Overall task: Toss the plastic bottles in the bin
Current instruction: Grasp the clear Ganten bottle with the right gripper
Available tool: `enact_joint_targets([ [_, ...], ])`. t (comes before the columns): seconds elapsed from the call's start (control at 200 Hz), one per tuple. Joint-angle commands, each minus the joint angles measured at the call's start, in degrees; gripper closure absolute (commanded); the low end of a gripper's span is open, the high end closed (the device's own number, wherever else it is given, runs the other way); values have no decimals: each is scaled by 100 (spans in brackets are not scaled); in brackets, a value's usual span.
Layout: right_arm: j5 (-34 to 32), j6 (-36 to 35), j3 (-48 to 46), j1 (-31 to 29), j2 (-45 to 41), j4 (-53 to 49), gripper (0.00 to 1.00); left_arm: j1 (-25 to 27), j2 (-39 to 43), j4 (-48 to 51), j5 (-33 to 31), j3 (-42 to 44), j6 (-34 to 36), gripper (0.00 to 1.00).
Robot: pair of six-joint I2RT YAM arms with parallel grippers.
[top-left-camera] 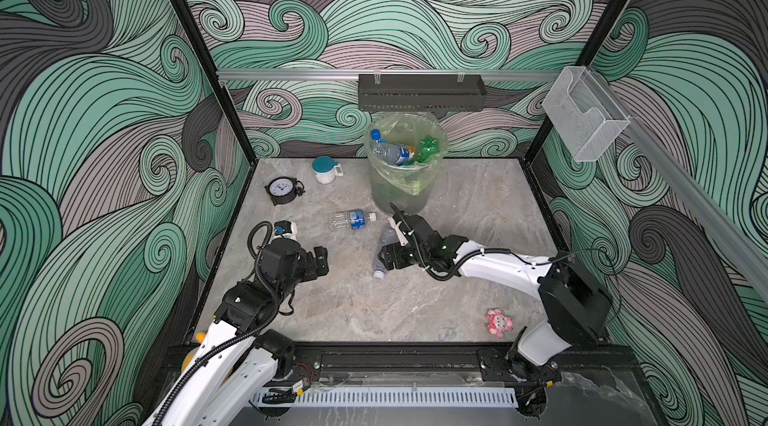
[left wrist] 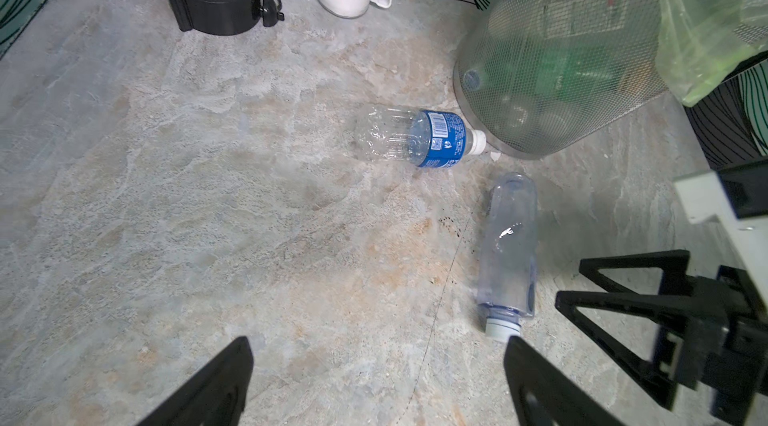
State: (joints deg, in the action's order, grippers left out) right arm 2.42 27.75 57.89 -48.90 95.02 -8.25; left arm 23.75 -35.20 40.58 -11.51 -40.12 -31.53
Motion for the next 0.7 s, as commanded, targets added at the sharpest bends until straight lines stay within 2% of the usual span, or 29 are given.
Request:
enact_joint_targets([
  [0.0, -259, 209, 322, -22, 371, 45, 12, -61, 53, 196, -221, 13, -99, 4],
  [0.175, -414, 174, 813, -23, 1011, -279, 14, -55, 83, 205, -220, 31, -123, 4],
  [0.33, -394, 153, 920, -23, 1348, -294, 23, -58, 113, 222, -237, 39, -125, 4],
  [0.515, -536, 82, 749, -15, 1344, -320, 35, -60, 95, 214, -247, 42, -134, 4],
  [0.695, -646, -15, 416, 47, 1135, -397, 40, -61, 30, 183, -255, 22, -135, 4],
])
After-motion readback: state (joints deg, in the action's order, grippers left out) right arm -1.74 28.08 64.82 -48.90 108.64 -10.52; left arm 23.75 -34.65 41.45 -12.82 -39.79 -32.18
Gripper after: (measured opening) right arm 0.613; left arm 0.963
